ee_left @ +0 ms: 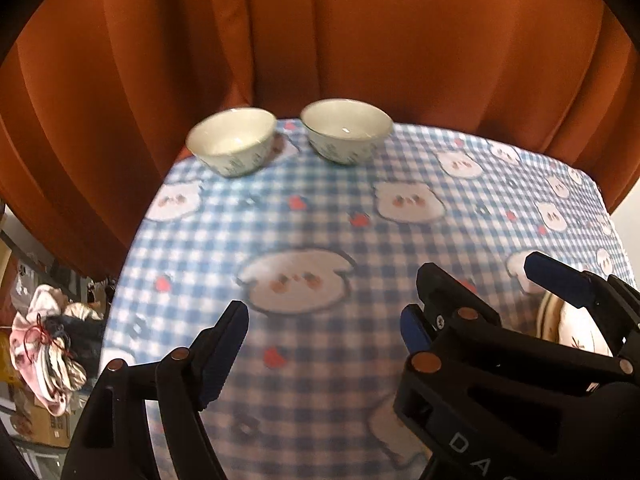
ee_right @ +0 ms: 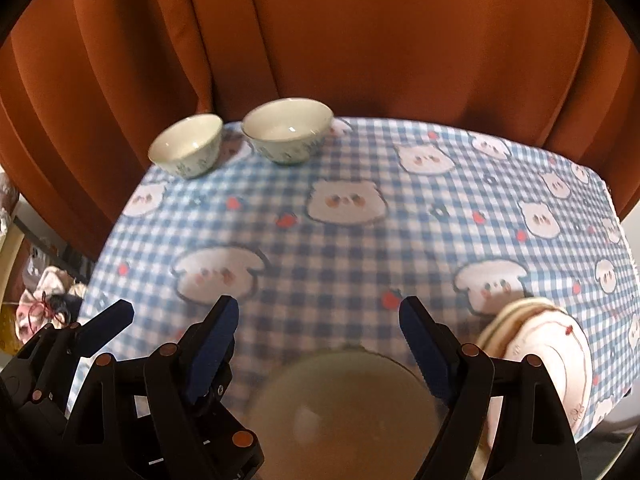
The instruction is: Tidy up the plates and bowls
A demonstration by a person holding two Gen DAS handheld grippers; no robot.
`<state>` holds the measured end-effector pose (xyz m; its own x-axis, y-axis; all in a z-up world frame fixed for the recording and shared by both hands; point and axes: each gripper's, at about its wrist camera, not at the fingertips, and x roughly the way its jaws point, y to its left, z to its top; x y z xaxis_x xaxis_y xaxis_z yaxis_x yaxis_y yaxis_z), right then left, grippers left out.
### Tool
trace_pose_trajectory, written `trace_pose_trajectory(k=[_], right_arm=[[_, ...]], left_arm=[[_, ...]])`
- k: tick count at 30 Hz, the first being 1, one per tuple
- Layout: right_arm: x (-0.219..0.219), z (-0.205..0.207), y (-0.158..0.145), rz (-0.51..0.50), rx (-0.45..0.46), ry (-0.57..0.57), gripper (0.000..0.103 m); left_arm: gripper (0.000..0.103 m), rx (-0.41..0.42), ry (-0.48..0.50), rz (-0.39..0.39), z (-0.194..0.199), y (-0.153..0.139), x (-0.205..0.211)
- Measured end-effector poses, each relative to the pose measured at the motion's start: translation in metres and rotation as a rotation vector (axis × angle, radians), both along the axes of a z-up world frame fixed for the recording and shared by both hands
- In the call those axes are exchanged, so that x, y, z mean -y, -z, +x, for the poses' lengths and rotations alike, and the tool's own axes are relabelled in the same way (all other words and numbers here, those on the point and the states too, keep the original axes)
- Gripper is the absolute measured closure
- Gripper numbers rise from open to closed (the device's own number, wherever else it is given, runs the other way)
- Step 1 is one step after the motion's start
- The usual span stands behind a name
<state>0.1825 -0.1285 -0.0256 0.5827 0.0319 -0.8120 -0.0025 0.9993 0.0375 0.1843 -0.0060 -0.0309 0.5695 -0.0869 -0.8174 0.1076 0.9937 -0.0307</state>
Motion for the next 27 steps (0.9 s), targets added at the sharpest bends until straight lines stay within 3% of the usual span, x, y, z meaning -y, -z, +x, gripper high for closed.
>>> trace_pose_trajectory(k=[12,18,22,24,27], right_arm=[[-0.088,0.057,-0.02,0.013,0.064,0.003,0.018],[-0.125,0.095,-0.026,0.013,0.097,0.034,0.029],[-0.138,0.12,-0.029,0.04,0.101,0.067,0.03],[-0.142,0.131,-0.031,0.033,0.108,0.072,0.032],[-0.147,0.152,-0.031,0.039,0.1,0.076,0.04]], left_arm=[[0.024,0.074,-0.044,0.027,0.056,-0.014,-0.08],[0.026,0.104,-0.052,0.024,0.093,-0.016,-0.109],[0.029,0.117,-0.043,0.014,0.119,-0.017,-0.12],[0.04,0.118,-0.043,0.014,0.133,-0.016,-0.125],[0.047,0.103,-0.064,0.009,0.149,-0.013,-0.131]])
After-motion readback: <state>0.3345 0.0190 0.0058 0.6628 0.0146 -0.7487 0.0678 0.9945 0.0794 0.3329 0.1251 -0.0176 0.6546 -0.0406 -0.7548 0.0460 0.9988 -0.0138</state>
